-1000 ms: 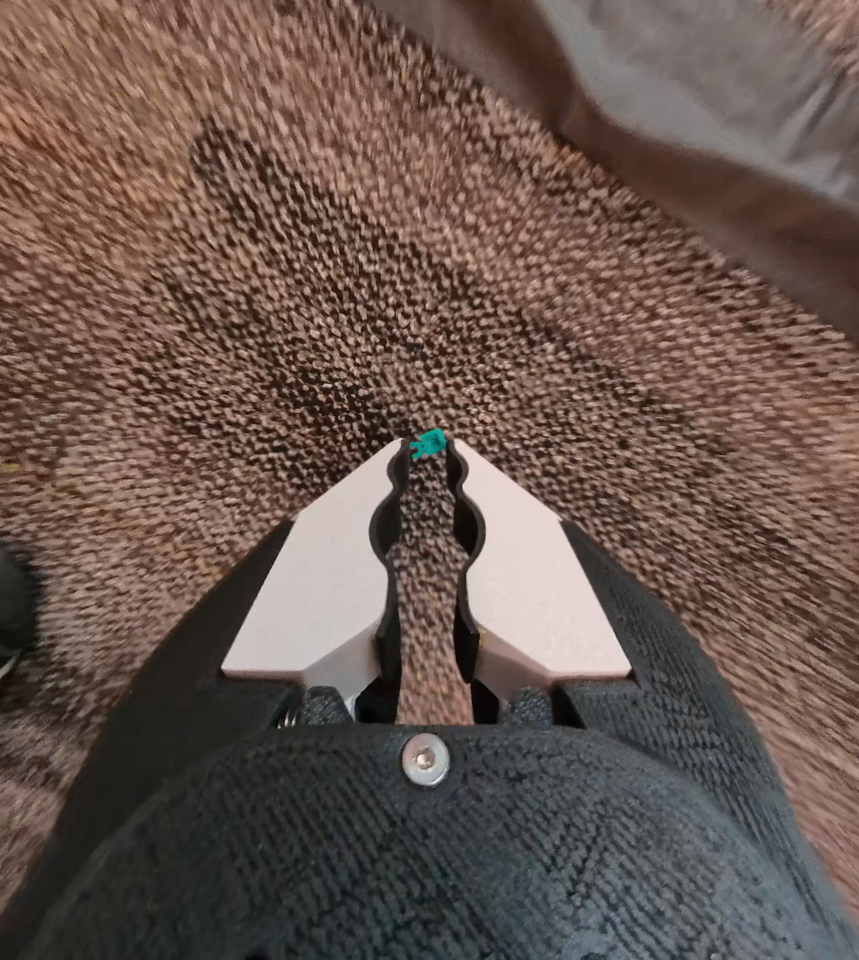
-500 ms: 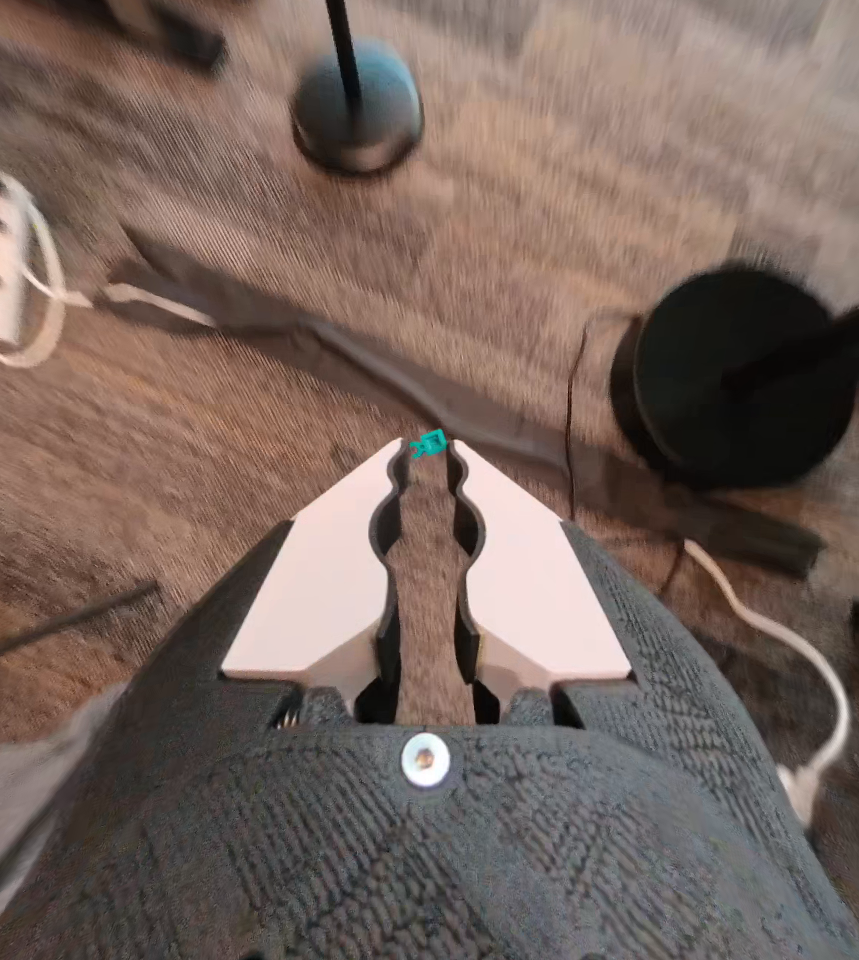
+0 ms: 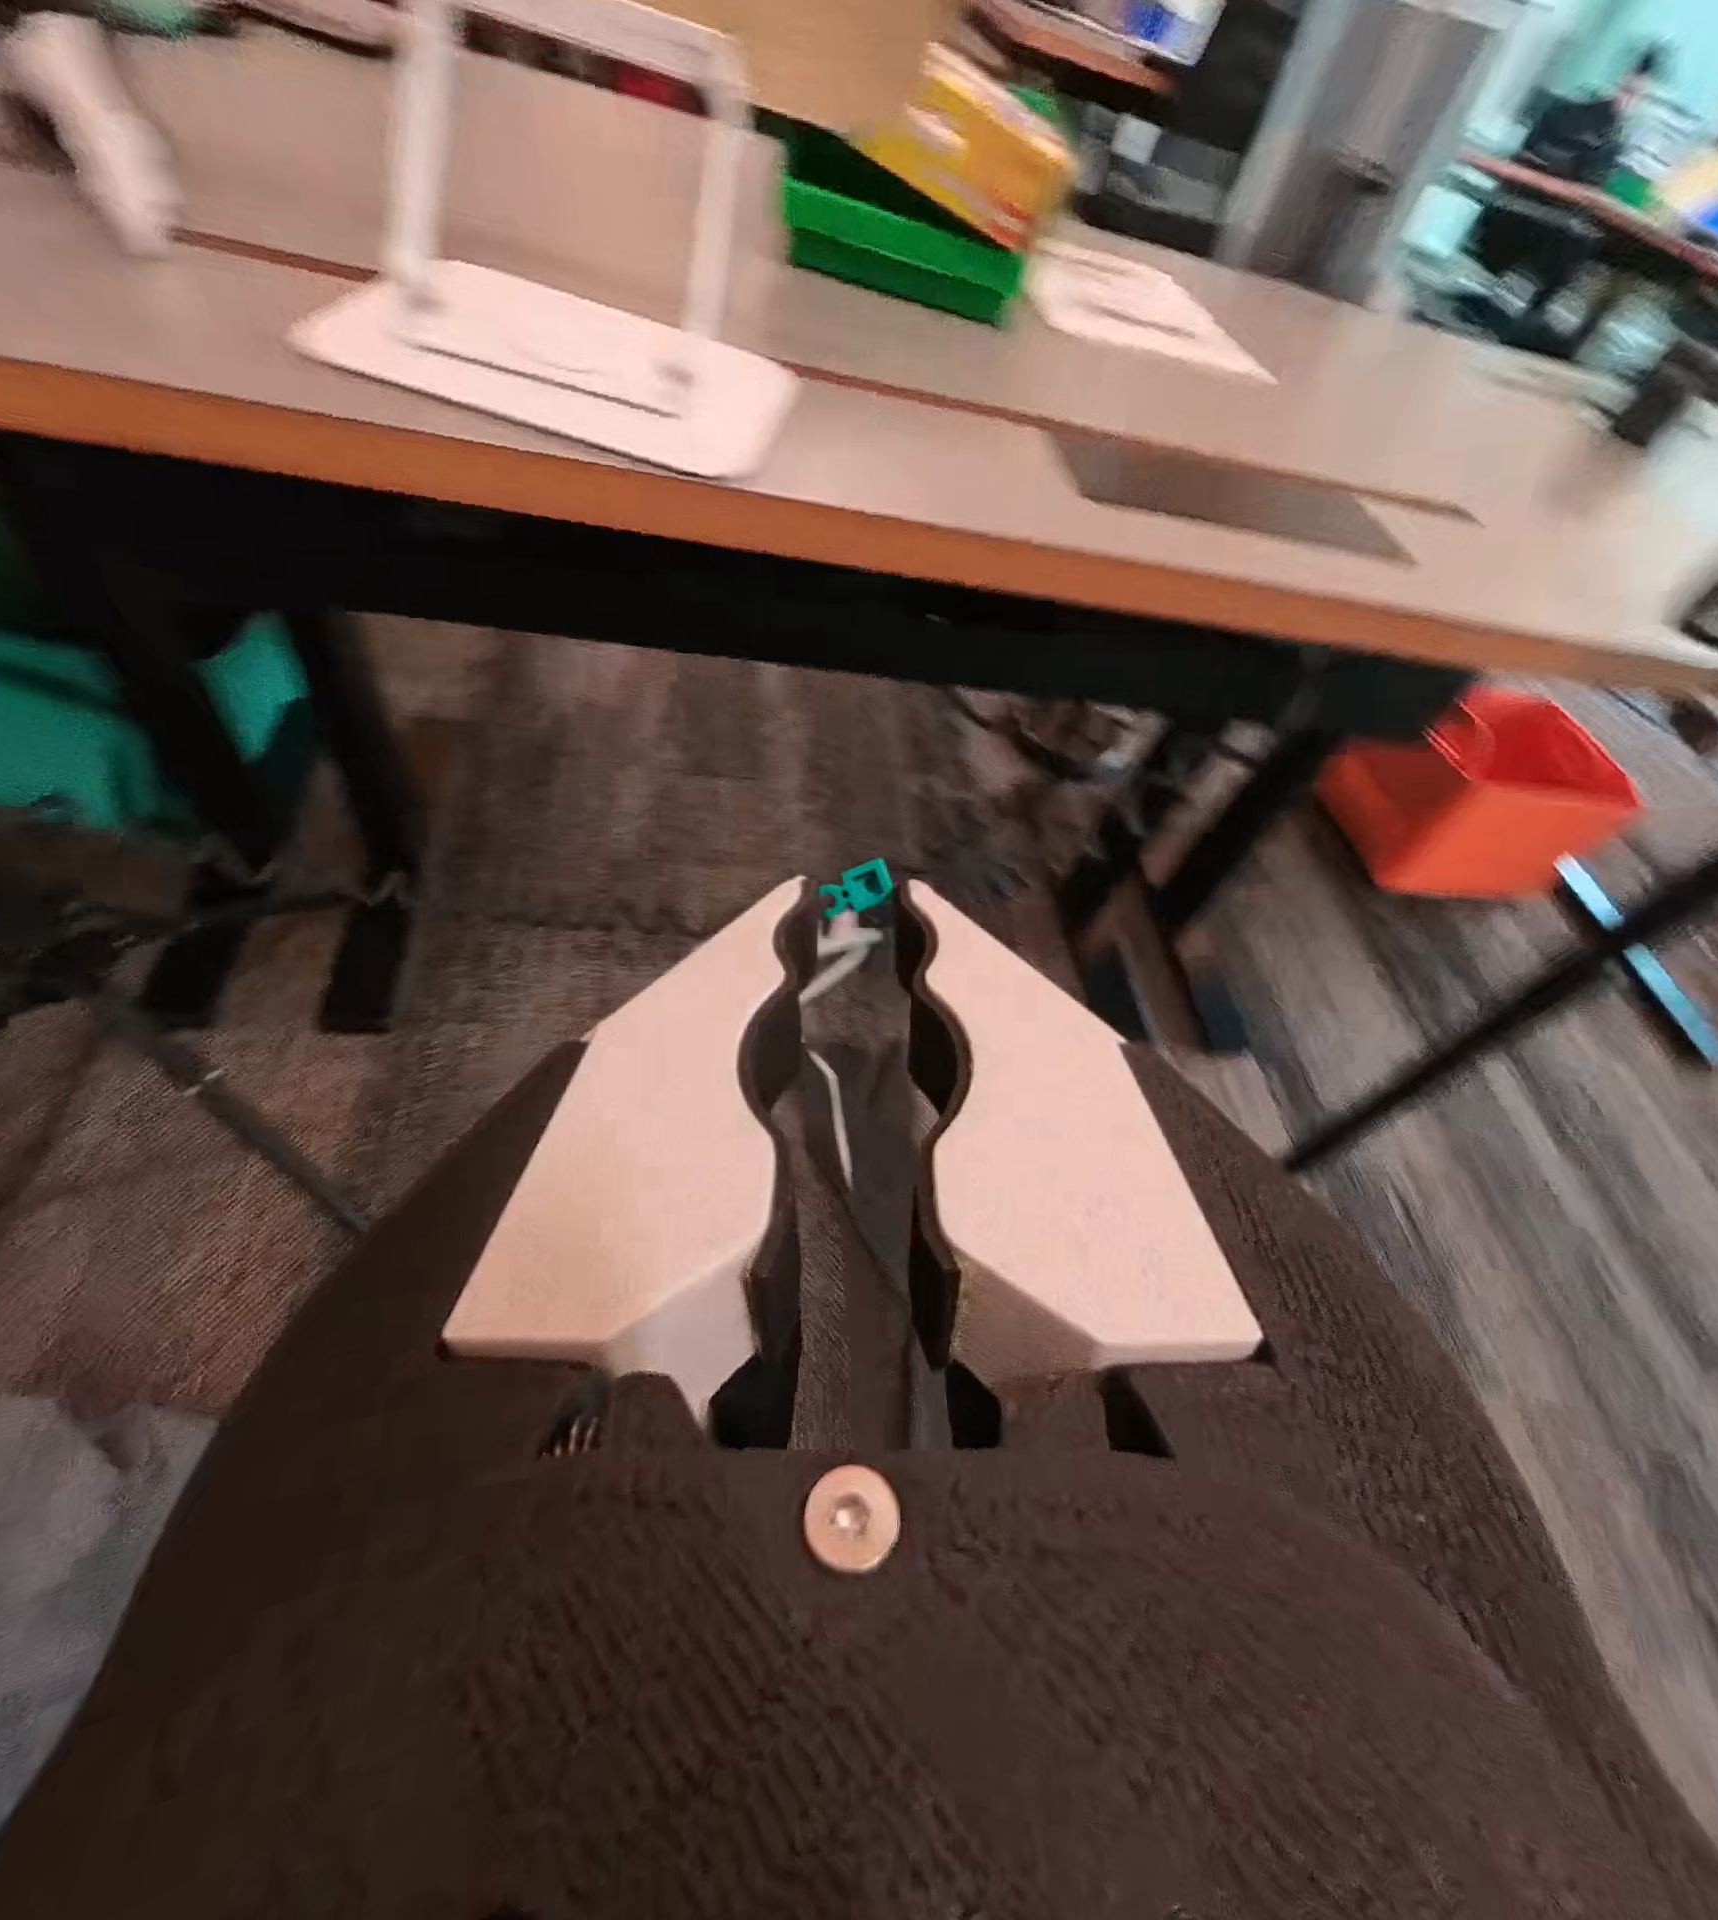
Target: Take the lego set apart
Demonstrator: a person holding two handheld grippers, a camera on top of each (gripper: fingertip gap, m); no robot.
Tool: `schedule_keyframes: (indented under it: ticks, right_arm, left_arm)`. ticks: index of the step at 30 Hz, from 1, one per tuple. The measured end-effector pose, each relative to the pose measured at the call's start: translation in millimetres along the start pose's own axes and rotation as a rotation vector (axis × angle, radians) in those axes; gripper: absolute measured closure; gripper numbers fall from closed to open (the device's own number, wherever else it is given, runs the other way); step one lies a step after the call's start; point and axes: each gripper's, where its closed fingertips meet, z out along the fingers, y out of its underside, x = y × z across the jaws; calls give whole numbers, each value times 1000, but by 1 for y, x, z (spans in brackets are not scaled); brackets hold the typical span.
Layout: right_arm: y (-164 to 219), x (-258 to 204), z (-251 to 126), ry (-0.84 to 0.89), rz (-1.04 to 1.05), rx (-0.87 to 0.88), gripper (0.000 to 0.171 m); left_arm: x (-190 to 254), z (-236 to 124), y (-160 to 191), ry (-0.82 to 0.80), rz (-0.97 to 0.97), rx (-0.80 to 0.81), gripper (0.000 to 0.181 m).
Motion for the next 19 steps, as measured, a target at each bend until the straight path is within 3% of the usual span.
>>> schedule_keyframes:
  ticks: [1, 7, 11, 15, 19]
  right_arm:
    - [-9, -23, 4, -74, -42, 18, 159]
    - [-53, -218, 13, -546, -158, 82, 159]
    - [-95, -368, -4, -826, -268, 169, 159]
    - [-135, -509, -35, -1037, -352, 258, 159]
    - [-174, -653, -51, -1151, -364, 331, 159]
  left_arm:
    - [-20, -22, 22, -56, -59, 40, 21]
    - [-118, -158, 193, -330, -482, 114, 21]
    - [-157, -238, 313, -480, -868, 252, 21]
    - [-174, -296, 421, -584, -1183, 389, 21]
    - [-190, -342, 502, -611, -1376, 482, 21]
